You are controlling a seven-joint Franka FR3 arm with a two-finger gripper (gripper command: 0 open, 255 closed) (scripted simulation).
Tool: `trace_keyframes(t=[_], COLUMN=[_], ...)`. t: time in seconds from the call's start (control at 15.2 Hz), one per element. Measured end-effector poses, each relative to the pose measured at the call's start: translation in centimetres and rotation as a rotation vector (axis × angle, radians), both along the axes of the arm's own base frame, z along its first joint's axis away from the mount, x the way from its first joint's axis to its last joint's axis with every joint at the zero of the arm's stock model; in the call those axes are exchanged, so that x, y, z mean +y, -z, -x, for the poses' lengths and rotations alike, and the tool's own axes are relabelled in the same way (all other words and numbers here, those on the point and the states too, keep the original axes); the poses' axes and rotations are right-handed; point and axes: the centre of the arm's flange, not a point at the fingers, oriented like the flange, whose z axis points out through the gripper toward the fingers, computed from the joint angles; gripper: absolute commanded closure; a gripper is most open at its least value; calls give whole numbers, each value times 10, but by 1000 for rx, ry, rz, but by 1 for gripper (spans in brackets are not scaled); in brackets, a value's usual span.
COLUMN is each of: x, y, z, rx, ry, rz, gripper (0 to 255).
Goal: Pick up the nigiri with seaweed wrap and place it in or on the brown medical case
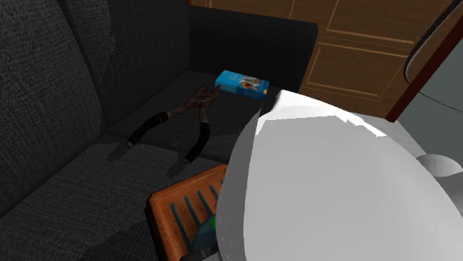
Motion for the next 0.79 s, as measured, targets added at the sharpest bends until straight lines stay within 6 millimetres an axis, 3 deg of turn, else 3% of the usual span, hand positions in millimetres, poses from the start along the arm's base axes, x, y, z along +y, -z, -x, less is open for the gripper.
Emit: trace_keyframes(t=[0.13, 0.59, 0.66, 0.79], x=[0, 1, 2, 2], y=[10, 13, 11, 15], z=[0, 0, 0, -1], rx=[-4, -13, -13, -4], ry=[0, -1, -1, 0], rz=[-3, -10, -9, -3], gripper=[255, 255, 0, 0])
